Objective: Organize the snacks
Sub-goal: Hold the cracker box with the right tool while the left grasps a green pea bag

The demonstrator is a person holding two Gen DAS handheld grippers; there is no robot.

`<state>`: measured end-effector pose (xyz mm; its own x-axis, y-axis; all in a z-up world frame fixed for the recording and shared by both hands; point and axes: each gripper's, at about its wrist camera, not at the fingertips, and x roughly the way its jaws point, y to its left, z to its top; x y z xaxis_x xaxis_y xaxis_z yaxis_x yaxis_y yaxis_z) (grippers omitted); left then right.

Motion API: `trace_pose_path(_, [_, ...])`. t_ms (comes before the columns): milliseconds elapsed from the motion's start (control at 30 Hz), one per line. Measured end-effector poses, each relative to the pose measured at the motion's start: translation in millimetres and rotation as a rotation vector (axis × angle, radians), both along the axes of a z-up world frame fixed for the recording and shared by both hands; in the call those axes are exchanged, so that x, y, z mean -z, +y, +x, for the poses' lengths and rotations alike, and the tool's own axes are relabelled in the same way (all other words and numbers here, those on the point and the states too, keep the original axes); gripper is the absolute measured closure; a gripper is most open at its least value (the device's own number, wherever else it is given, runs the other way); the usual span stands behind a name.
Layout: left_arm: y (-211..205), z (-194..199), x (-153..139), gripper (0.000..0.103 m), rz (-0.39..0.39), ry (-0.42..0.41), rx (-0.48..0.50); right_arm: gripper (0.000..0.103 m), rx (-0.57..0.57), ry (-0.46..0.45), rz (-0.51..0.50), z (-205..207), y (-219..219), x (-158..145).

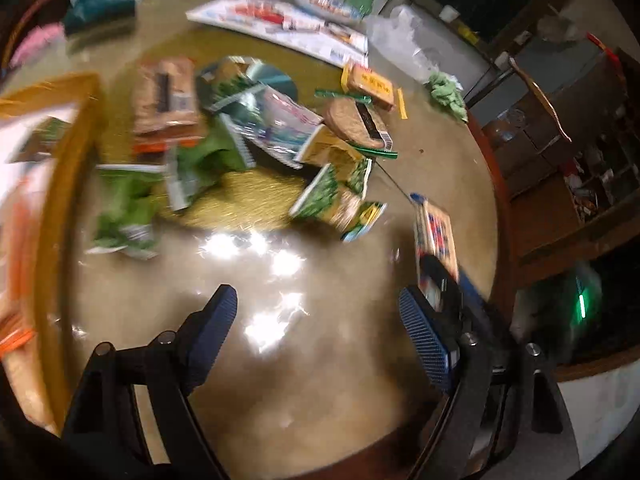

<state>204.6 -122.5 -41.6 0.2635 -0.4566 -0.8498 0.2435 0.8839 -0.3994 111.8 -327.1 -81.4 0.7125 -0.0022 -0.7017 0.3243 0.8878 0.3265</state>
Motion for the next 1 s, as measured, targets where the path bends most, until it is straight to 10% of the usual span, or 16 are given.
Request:
trace_pose_path(233, [-44,53,20,0.025,0.033,0.07,-0.085,0.048,-0.018,-0.016,0.025,-2,-1,1])
trace_pose_path(433, [-46,45,25,0.065,0.106,0.048,-0.113,0.048,-0.029,-0.026,0.04,-4,-3,1])
trace_pose_path(1000, [2,-34,18,0.074,0.15,-0.08,-0.001,0.048,-0.091,-0.034,0.042,-1,4,1])
